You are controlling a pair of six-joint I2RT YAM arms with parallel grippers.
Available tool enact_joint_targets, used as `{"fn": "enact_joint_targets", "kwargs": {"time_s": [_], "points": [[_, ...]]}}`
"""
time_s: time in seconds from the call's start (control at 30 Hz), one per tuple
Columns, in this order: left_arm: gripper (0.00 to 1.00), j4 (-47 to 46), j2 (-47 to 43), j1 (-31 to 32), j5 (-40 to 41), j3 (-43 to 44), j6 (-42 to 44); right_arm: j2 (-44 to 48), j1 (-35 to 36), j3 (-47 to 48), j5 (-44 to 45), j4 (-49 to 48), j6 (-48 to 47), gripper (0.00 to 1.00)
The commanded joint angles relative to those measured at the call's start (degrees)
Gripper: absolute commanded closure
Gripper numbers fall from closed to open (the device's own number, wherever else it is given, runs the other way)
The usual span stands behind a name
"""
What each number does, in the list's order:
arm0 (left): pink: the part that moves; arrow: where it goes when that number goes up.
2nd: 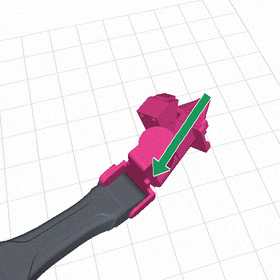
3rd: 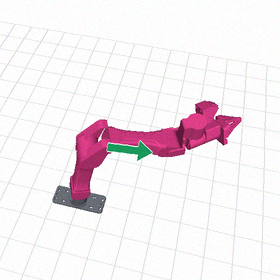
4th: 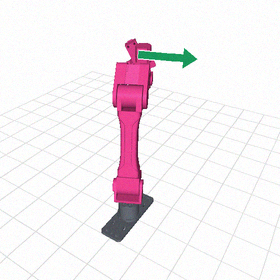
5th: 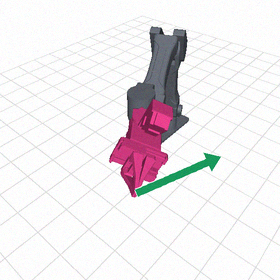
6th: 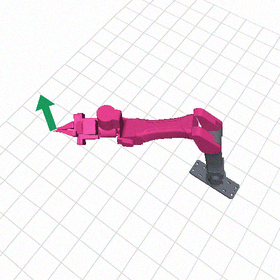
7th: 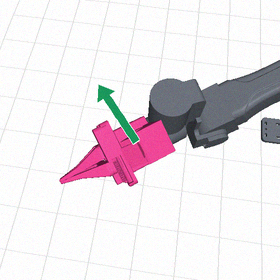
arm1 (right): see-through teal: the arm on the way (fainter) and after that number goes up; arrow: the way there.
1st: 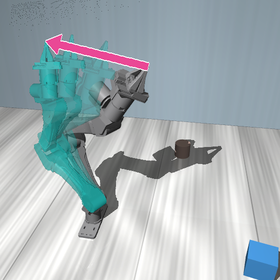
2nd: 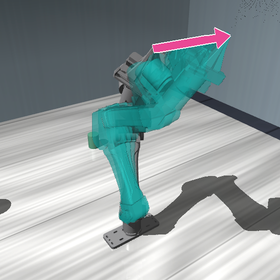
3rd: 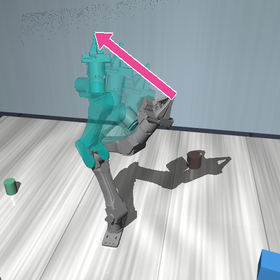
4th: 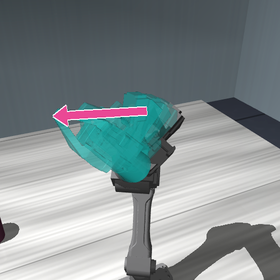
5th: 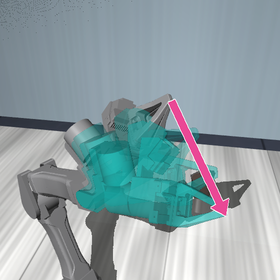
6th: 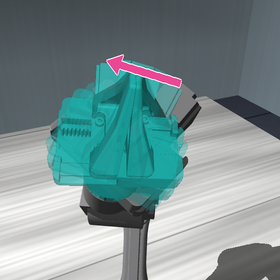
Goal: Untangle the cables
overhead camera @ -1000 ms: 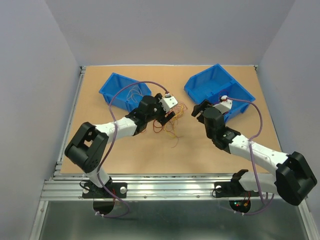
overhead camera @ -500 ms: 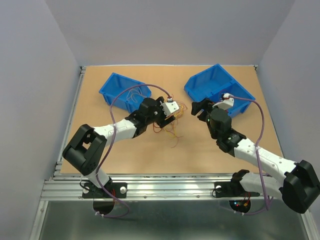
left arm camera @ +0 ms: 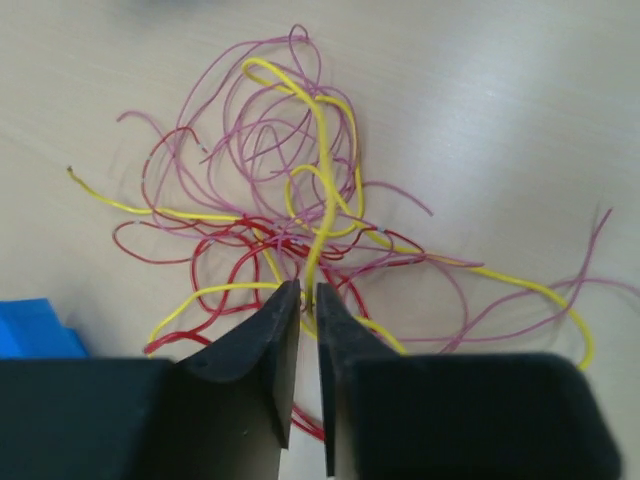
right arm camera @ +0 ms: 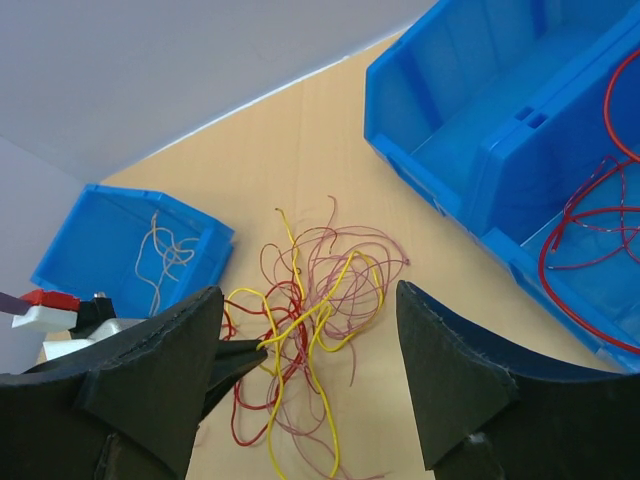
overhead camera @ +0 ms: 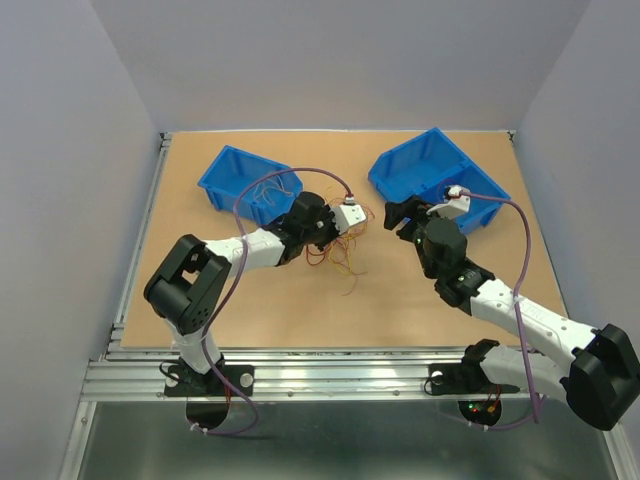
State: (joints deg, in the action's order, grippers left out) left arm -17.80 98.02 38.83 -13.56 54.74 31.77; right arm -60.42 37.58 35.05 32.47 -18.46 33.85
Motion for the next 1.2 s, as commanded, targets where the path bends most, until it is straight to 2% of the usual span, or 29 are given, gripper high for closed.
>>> {"fn": "enact_joint_targets", "kwargs": {"time_s": [0.0, 0.23, 0.3, 0.37, 0.43, 0.57, 0.63, 0.67, 0.7, 0.8, 0.87, 0.93, 1.07, 1.17], "points": [[1.0, 1.4, -0.9, 0.3, -1.8, 4.5, -1.2, 0.5, 0.3, -0.7, 0.9, -3.2, -1.3, 0.25], [1.0, 10.5, -7.4, 1.1, -4.7, 13.3, -6.9, 0.3, 0.3, -0.9, 1.8, -3.2, -2.6, 0.25], [1.0, 16.3, -7.4, 1.2, -5.3, 18.8, -7.2, -0.8, 0.3, -0.8, 1.8, -3.3, -2.8, 0.25], [1.0, 17.7, -8.3, 1.2, -5.4, 20.8, -7.1, -1.7, 0.4, -0.7, 1.8, -3.3, -2.6, 0.25], [1.0, 16.3, -10.5, 1.1, -5.0, 19.0, -6.8, -2.2, 0.3, -0.6, 1.7, -3.3, -2.3, 0.25], [1.0, 11.0, -20.3, 1.0, -2.7, 12.1, -6.1, -2.6, 0.3, -0.5, 0.9, -3.6, -1.9, 0.25], [1.0, 9.1, -23.9, 0.5, -3.1, 9.4, -7.3, -2.8, 0.3, -0.5, -1.9, -4.1, -3.3, 0.25], [1.0, 8.8, -27.5, -0.1, -6.2, 8.8, -7.9, -2.9, 0.3, -0.8, -4.7, -5.8, -7.3, 0.25], [1.0, 8.8, -29.2, -0.2, -7.3, 8.2, -8.2, -3.0, 0.3, -1.0, -12.6, -7.2, -9.4, 0.25], [1.0, 10.0, -33.8, -0.2, -9.4, 9.1, -10.0, -3.8, 0.4, -3.2, -24.4, -13.9, -13.3, 0.25], [1.0, 11.3, -35.2, -0.2, -10.9, 10.6, -10.1, -4.5, 0.4, -3.8, -27.3, -17.2, -13.9, 0.23], [1.0, 14.3, -35.4, -0.2, -12.6, 14.1, -10.1, -6.6, 0.3, -2.9, -30.6, -17.4, -14.9, 0.22], [1.0, 21.3, -32.6, -0.2, -21.1, 21.6, -9.5, -10.8, 0.3, -1.0, -37.4, -18.2, -14.9, 0.22], [1.0, 26.8, -28.4, -0.2, -21.1, 30.5, -9.8, -13.8, 0.5, 0.2, -39.8, -18.2, -14.1, 0.24]]}}
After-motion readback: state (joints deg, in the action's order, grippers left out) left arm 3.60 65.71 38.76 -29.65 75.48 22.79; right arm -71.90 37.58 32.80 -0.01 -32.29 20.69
